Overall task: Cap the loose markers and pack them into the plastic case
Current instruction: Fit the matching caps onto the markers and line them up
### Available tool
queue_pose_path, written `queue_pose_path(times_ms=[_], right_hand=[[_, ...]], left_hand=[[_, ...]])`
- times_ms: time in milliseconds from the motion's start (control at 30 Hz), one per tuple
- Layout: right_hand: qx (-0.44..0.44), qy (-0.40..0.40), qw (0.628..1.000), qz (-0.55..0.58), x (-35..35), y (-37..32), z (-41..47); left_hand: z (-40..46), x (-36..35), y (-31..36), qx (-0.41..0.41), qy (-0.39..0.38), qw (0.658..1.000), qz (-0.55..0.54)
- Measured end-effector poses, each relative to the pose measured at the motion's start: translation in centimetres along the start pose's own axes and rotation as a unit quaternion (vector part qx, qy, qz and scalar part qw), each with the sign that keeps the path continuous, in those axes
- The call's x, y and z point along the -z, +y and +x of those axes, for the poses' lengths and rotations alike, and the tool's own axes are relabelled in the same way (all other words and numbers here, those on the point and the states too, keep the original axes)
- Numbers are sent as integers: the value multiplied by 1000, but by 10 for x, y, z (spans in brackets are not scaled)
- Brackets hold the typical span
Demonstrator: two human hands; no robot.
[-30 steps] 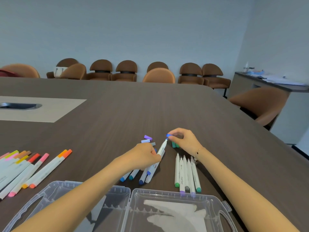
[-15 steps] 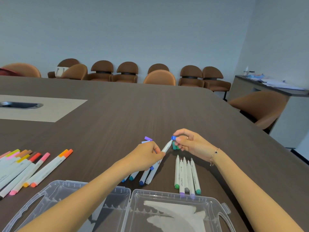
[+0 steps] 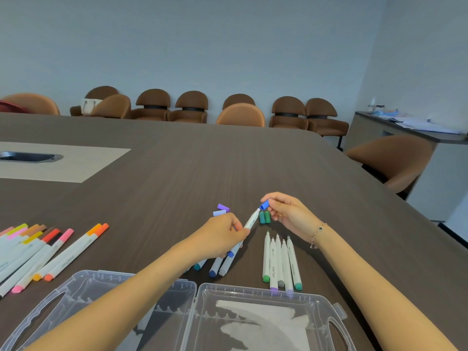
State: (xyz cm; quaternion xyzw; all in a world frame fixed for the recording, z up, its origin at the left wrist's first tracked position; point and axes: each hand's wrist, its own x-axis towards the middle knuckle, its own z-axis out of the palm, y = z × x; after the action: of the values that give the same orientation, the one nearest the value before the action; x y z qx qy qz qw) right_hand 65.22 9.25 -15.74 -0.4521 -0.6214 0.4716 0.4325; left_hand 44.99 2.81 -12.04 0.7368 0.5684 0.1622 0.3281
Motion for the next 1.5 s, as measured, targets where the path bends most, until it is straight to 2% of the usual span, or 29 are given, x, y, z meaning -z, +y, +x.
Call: queue_pose_path(times_ms=[267, 367, 467, 567, 633, 767, 900, 1000, 1100, 1167, 1300, 1500], right_hand=[[15, -54, 997, -57, -11, -8, -5], [27, -68, 997, -26, -14, -12, -6], [30, -80, 996, -13, -13, -11, -6], [24, -87, 996, 2, -13, -7, -6], [31, -82, 996, -12, -15, -8, -6], [54, -17, 988, -147, -17, -11, -3], [58, 88, 989, -107, -5, -7, -1], [54, 135, 986, -83, 6, -1, 0], [67, 155, 972, -161, 10, 7, 2], [71, 134, 960, -235, 12, 15, 4], [52, 1, 938, -342, 14, 28, 4], [49, -6, 935, -351, 15, 25, 2]], left_hand=[[5, -4, 1, 2, -22, 999, -34], [8, -7, 5, 37, -11, 995, -96], [8, -9, 15, 94, -30, 982, -159], [7, -12, 20, 115, -46, 972, -199], [8, -9, 18, 107, -54, 977, -176], [14, -4, 1, 89, -56, 993, -57], [16, -16, -4, 74, -47, 994, 64], [14, -23, -2, 70, -33, 988, 132], [12, -31, 7, 42, 39, 989, 136], [14, -36, 15, 16, 64, 988, 138], [22, -45, 27, 38, -44, 985, 160], [28, -45, 29, 77, -85, 980, 163]])
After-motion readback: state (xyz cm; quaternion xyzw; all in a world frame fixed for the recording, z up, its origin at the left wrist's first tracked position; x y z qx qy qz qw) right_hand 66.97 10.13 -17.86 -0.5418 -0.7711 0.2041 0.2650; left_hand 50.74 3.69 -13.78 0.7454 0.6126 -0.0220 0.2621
